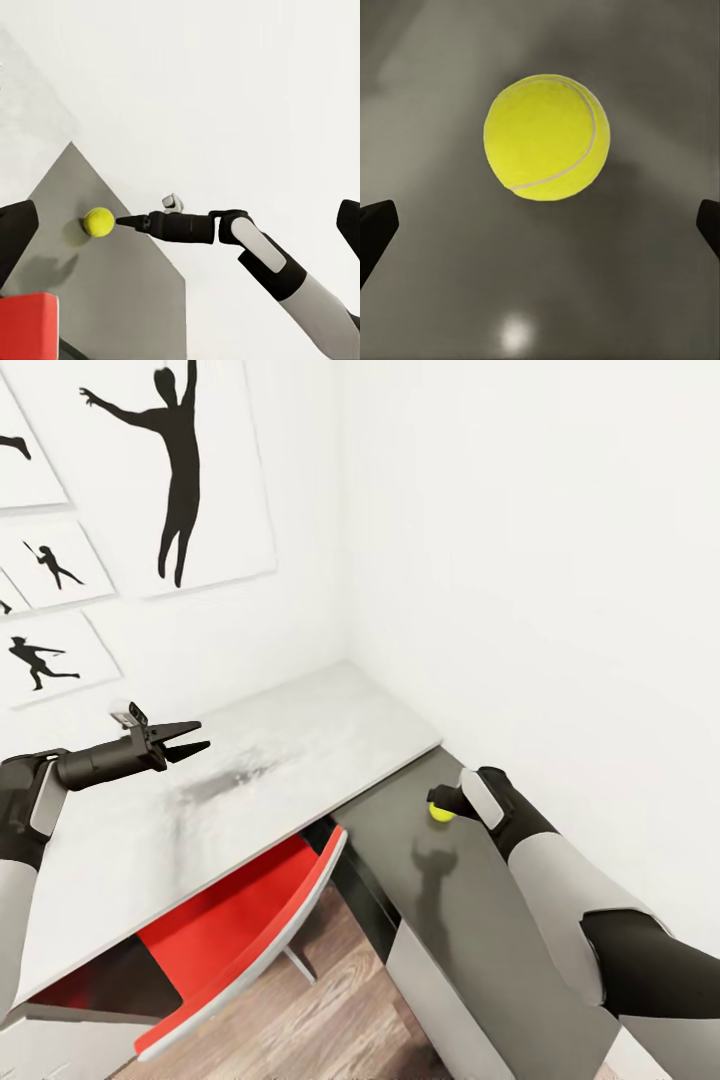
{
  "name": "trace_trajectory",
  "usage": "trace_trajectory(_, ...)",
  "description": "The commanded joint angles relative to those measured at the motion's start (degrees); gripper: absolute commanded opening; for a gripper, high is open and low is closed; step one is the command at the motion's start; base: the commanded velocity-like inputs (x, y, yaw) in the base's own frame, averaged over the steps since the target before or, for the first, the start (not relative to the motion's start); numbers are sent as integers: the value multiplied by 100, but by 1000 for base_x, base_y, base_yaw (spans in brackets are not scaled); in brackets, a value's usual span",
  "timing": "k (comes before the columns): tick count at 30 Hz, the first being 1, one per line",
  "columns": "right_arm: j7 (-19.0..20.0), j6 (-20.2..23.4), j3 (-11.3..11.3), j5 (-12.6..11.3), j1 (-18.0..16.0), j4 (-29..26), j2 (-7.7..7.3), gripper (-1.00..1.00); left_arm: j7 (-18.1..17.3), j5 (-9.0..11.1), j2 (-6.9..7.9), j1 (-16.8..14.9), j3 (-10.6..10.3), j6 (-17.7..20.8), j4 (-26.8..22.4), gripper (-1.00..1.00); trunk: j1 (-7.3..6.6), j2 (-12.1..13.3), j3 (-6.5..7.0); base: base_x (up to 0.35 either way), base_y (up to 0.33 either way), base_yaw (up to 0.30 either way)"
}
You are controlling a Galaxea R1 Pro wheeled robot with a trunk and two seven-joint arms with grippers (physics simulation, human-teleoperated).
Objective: Put all the toys in the child's room - the three board games (two on the bed and one on the table), the two jigsaw puzzles on the table, and the tennis ball on the table - inside the toy box on the table in the child's room.
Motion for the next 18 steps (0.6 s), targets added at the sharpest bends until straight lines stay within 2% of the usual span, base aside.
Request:
trace_trajectory(1,-53,12,31,-62,-4,-7,-9,100,-11,12,0,-5,-1,56,0,100,3,-11,-19,0,0,0)
trace_trajectory(18,-53,-5,31,-62,-5,-3,-25,100,-11,12,-4,-5,-3,56,-1,100,3,-11,-178,40,0,0)
